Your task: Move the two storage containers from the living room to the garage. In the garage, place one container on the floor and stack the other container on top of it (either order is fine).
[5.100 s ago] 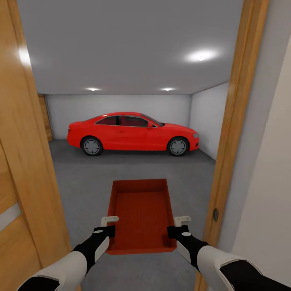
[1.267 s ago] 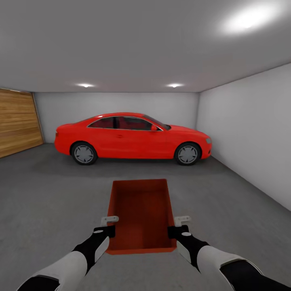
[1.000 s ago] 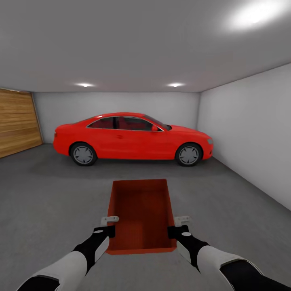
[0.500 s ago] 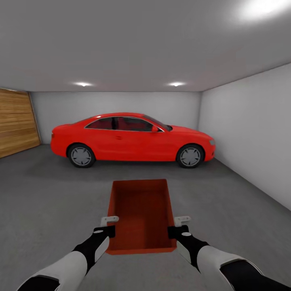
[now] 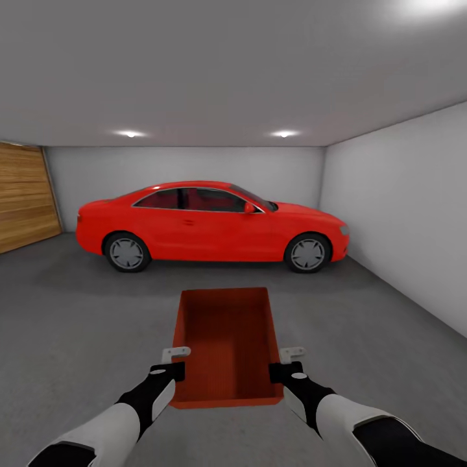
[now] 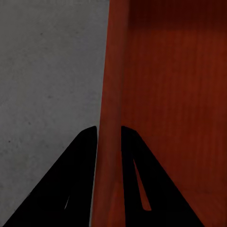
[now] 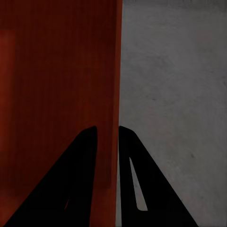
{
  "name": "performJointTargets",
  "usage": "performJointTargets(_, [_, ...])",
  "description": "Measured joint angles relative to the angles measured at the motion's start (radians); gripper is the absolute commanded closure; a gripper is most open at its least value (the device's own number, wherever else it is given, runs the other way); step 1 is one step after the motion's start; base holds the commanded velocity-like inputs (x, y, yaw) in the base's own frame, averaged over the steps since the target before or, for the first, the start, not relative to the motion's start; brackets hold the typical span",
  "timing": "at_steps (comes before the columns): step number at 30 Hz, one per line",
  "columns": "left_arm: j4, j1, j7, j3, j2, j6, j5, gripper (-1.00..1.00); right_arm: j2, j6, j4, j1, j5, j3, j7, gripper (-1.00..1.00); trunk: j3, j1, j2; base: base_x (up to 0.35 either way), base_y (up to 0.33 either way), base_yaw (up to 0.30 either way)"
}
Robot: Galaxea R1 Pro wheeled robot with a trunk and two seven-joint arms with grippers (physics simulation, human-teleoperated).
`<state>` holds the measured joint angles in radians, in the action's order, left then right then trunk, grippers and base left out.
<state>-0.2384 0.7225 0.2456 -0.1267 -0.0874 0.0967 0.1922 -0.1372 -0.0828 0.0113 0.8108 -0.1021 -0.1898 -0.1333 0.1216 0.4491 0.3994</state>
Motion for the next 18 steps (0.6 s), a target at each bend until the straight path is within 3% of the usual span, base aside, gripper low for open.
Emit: performJointTargets(18, [0.000,0.000,0.000,0.000,0.000,0.000,0.000,1.00,0.000,0.000,0.000,0.000,0.000,0.000,0.000,1.00,0.000,0.000,0.000,0.322,0.000,0.000])
